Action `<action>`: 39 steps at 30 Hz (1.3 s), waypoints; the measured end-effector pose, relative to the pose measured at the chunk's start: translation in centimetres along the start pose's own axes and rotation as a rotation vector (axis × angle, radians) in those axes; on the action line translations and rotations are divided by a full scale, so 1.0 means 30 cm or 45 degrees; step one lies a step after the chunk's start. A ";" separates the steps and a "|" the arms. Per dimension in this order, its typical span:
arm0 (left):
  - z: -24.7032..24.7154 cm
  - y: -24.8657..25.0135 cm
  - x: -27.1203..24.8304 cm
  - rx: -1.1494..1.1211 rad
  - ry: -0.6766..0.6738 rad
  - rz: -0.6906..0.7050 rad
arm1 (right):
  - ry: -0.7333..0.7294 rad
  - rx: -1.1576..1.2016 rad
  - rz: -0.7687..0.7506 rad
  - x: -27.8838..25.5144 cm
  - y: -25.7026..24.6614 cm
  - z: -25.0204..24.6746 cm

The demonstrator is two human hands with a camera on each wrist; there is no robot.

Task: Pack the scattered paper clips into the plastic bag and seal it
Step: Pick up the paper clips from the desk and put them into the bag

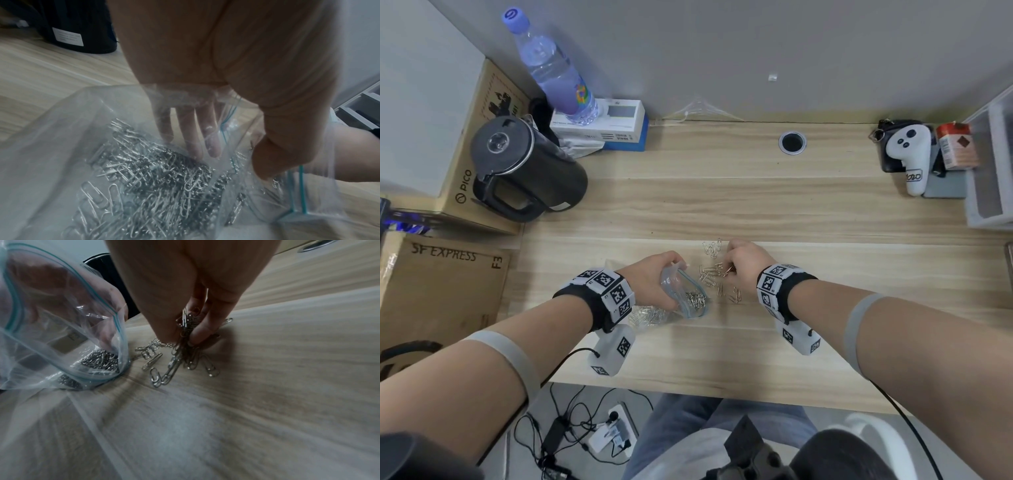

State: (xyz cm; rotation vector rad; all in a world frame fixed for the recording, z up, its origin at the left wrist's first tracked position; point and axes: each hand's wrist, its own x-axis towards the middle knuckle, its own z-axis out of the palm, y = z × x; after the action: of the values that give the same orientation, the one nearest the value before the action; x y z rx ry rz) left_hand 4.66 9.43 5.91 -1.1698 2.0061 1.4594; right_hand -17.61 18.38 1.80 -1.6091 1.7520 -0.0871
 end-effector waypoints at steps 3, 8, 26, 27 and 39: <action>0.000 0.005 -0.002 0.011 0.006 0.001 | -0.007 0.012 0.029 -0.002 0.003 -0.014; -0.002 0.012 -0.002 0.059 0.009 0.006 | -0.001 0.097 0.078 -0.014 0.001 -0.060; -0.015 0.023 -0.004 0.056 -0.008 0.022 | -0.218 0.602 -0.086 -0.044 -0.242 -0.037; -0.015 0.021 -0.004 0.055 0.002 0.019 | -0.230 0.619 -0.088 -0.044 -0.231 -0.036; -0.029 0.033 0.006 0.126 -0.044 -0.004 | -0.080 -0.118 0.131 -0.031 0.100 -0.136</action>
State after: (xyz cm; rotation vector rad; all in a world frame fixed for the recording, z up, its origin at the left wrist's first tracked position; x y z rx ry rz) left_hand 3.90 8.66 6.68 -1.0987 2.0277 1.3535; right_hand -22.42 18.12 3.65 -1.5659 1.8097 0.0942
